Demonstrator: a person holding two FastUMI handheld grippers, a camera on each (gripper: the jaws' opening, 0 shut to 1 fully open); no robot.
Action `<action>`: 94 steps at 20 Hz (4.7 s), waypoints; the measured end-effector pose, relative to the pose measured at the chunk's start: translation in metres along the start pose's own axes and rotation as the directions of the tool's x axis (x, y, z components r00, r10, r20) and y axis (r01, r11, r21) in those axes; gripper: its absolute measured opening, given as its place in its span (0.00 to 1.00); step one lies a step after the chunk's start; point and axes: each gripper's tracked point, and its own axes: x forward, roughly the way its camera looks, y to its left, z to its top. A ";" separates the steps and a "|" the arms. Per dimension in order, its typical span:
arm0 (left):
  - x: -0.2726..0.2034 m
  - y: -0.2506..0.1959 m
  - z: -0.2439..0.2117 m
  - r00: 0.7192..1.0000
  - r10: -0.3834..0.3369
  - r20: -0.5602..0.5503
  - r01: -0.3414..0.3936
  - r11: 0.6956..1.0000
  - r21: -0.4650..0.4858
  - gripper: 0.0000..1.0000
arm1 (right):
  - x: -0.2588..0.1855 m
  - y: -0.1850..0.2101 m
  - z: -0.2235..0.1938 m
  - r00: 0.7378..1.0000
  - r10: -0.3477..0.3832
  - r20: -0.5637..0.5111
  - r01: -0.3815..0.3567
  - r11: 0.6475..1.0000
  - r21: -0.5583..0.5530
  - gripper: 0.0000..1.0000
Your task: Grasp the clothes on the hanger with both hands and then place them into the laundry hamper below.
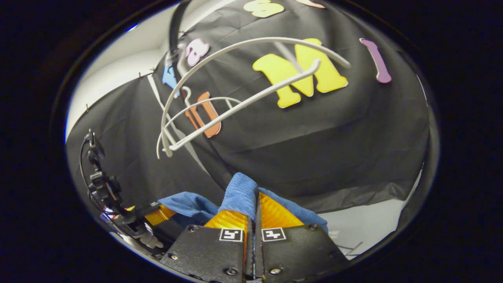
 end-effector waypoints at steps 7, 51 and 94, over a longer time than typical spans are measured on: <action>-0.007 -0.008 -0.042 0.998 -0.022 -0.061 0.023 0.999 0.022 0.00 | 0.019 0.015 -0.048 0.996 -0.003 -0.084 -0.004 0.997 -0.078 0.05; -0.019 -0.014 -0.336 0.836 0.095 -0.541 -0.145 0.988 -0.050 0.02 | 0.053 -0.096 -0.280 0.797 -0.252 -0.549 0.243 0.966 -0.090 0.05; -0.221 -0.019 0.007 0.969 -0.088 0.231 0.053 0.987 0.153 0.96 | -0.221 0.079 -0.012 0.884 -0.302 0.358 0.407 0.872 -0.271 1.00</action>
